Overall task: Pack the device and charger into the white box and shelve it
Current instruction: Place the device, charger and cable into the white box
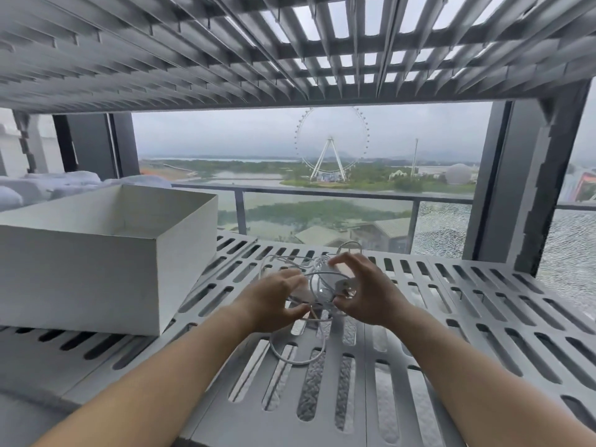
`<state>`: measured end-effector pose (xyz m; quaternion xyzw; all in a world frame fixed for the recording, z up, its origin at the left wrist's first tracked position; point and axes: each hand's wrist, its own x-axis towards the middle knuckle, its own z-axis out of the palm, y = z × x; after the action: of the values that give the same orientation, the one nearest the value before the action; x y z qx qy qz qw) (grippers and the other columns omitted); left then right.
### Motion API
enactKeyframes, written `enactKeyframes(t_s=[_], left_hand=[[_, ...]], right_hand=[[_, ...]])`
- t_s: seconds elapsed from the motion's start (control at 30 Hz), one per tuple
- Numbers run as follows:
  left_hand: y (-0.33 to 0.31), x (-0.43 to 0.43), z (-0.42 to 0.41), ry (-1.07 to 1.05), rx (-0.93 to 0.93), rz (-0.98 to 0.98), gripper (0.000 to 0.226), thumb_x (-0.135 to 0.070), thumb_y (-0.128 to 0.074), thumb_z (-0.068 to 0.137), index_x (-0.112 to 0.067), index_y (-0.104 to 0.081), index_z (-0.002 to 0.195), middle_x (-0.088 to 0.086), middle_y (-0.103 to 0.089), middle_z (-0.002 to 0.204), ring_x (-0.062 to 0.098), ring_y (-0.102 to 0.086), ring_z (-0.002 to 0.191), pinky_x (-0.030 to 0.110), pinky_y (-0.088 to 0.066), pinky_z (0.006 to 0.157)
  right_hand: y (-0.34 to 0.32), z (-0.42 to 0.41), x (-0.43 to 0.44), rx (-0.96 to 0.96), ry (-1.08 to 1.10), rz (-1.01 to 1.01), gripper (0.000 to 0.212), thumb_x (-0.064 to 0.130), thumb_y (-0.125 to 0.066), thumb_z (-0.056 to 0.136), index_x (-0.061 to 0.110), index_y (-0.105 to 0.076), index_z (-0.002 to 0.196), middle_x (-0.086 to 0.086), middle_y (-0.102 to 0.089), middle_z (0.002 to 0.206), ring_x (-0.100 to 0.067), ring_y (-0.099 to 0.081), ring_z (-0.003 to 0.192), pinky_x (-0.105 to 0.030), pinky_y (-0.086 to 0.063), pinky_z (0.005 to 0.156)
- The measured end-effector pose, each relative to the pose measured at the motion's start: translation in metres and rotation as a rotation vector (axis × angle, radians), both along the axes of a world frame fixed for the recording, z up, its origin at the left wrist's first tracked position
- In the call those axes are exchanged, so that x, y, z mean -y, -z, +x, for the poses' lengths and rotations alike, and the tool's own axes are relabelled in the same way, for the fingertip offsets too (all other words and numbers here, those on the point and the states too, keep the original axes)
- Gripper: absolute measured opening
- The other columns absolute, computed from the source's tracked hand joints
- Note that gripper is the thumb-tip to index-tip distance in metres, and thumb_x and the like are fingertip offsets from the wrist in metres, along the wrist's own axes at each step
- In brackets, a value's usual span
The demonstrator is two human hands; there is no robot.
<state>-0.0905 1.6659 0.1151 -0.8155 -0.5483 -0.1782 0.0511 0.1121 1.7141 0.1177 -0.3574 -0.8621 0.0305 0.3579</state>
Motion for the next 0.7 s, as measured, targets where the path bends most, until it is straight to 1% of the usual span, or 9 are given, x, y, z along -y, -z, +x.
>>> enactKeyframes(t_s=[0.07, 0.13, 0.2, 0.27, 0.33, 0.4, 0.47, 0.53, 0.7], left_hand=[[-0.003, -0.004, 0.007, -0.012, -0.038, -0.058, 0.044, -0.037, -0.052, 0.089, -0.012, -0.048, 0.124, 0.000, -0.052, 0.126, 0.019, -0.051, 0.115, 0.032, -0.045, 0.096], [-0.003, -0.006, 0.011, -0.035, -0.034, -0.092, 0.034, -0.030, -0.051, 0.089, -0.012, -0.049, 0.118, 0.001, -0.053, 0.116, 0.020, -0.055, 0.106, 0.030, -0.047, 0.089], [-0.001, -0.003, 0.009, -0.068, -0.056, -0.039, 0.036, -0.032, -0.051, 0.088, -0.015, -0.049, 0.120, 0.002, -0.053, 0.114, 0.019, -0.055, 0.101, 0.032, -0.049, 0.088], [0.000, 0.001, 0.005, -0.121, -0.090, 0.022, 0.038, -0.038, -0.053, 0.087, -0.019, -0.051, 0.120, 0.003, -0.053, 0.113, 0.019, -0.055, 0.099, 0.034, -0.050, 0.085], [-0.001, 0.006, 0.000, -0.167, -0.083, 0.049, 0.041, -0.043, -0.058, 0.083, -0.020, -0.054, 0.117, 0.002, -0.054, 0.112, 0.018, -0.056, 0.097, 0.033, -0.051, 0.083], [-0.006, 0.010, -0.004, -0.203, -0.070, 0.067, 0.044, -0.043, -0.063, 0.080, -0.020, -0.056, 0.116, 0.002, -0.055, 0.112, 0.019, -0.057, 0.097, 0.031, -0.049, 0.083], [-0.012, 0.015, -0.009, -0.232, -0.067, 0.083, 0.045, -0.042, -0.066, 0.078, -0.020, -0.057, 0.115, 0.002, -0.055, 0.112, 0.020, -0.058, 0.097, 0.031, -0.049, 0.083], [-0.016, 0.020, -0.013, -0.261, -0.075, 0.092, 0.044, -0.041, -0.067, 0.077, -0.020, -0.057, 0.115, 0.001, -0.054, 0.112, 0.019, -0.058, 0.098, 0.033, -0.050, 0.085], [-0.018, 0.034, -0.025, -0.348, -0.066, 0.181, 0.039, -0.035, -0.065, 0.082, -0.016, -0.058, 0.116, 0.003, -0.057, 0.114, 0.021, -0.058, 0.099, 0.032, -0.051, 0.084]], right_hand=[[-0.001, 0.001, -0.001, 0.036, 0.004, -0.011, 0.056, 0.022, -0.073, 0.066, 0.018, -0.047, 0.116, -0.006, -0.051, 0.116, -0.016, -0.050, 0.095, -0.020, -0.037, 0.075], [-0.002, 0.000, 0.000, 0.062, 0.006, -0.040, 0.060, 0.035, -0.073, 0.066, 0.018, -0.044, 0.115, -0.002, -0.048, 0.116, -0.015, -0.051, 0.095, -0.021, -0.038, 0.075], [-0.001, -0.004, 0.001, 0.068, -0.001, -0.090, 0.066, 0.052, -0.069, 0.066, 0.019, -0.039, 0.114, 0.000, -0.046, 0.115, -0.015, -0.050, 0.092, -0.024, -0.040, 0.075], [0.001, -0.007, 0.002, 0.081, 0.002, -0.121, 0.070, 0.061, -0.064, 0.067, 0.018, -0.034, 0.114, -0.001, -0.046, 0.118, -0.015, -0.050, 0.093, -0.027, -0.043, 0.077], [0.003, -0.009, 0.003, 0.105, 0.005, -0.117, 0.070, 0.058, -0.066, 0.070, 0.017, -0.034, 0.117, -0.003, -0.046, 0.122, -0.014, -0.048, 0.093, -0.028, -0.043, 0.078], [0.004, -0.011, 0.005, 0.121, -0.015, -0.101, 0.070, 0.050, -0.071, 0.071, 0.015, -0.037, 0.122, -0.004, -0.047, 0.123, -0.013, -0.048, 0.094, -0.027, -0.044, 0.079], [0.004, -0.015, 0.007, 0.129, -0.051, -0.084, 0.070, 0.041, -0.073, 0.073, 0.013, -0.039, 0.128, -0.006, -0.046, 0.126, -0.017, -0.051, 0.102, -0.031, -0.047, 0.088], [0.004, -0.019, 0.011, 0.130, -0.069, -0.063, 0.068, 0.038, -0.070, 0.076, 0.013, -0.039, 0.131, -0.006, -0.045, 0.127, -0.021, -0.050, 0.108, -0.032, -0.046, 0.093], [0.002, -0.021, 0.014, 0.188, 0.004, -0.046, 0.062, 0.029, -0.064, 0.080, 0.017, -0.036, 0.134, -0.003, -0.041, 0.134, -0.022, -0.048, 0.114, -0.038, -0.049, 0.091]])
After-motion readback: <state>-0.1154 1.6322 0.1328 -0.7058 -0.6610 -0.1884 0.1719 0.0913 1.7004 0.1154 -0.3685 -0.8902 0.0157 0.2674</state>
